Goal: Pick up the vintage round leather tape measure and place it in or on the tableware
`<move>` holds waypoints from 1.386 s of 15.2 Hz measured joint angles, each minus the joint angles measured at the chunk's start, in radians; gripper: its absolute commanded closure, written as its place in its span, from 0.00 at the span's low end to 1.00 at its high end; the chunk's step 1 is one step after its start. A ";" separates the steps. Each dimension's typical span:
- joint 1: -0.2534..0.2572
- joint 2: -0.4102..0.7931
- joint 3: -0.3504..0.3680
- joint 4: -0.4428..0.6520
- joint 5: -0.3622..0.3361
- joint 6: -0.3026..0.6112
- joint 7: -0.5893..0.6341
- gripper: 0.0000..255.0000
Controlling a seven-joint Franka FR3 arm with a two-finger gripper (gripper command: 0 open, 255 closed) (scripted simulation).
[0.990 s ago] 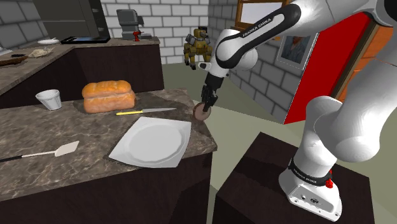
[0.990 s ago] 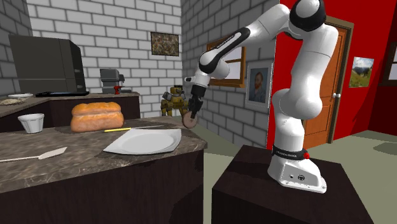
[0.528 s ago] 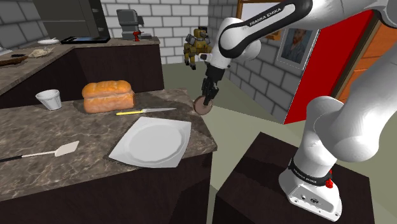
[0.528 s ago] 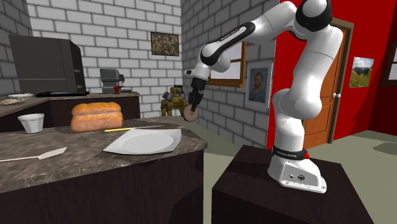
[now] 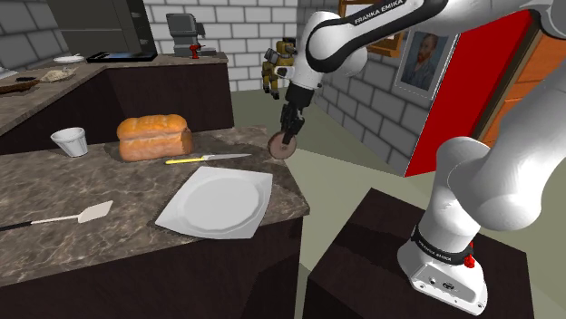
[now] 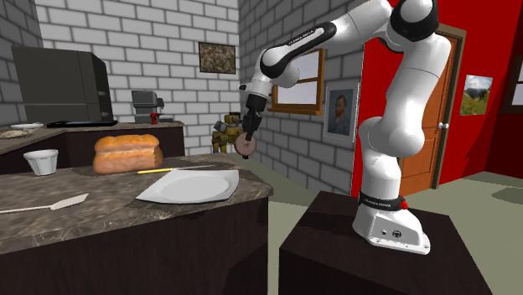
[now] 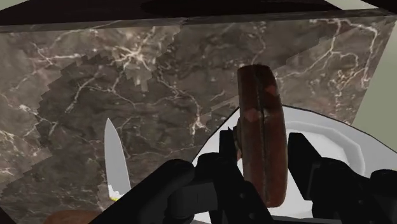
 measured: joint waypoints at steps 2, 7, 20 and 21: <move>0.024 0.029 0.028 0.013 0.017 0.023 0.035 1.00; 0.076 0.108 0.093 0.092 0.045 0.039 0.129 1.00; 0.165 0.327 0.196 0.268 0.093 0.110 0.279 1.00; 0.165 0.331 0.196 0.261 0.097 0.121 0.275 1.00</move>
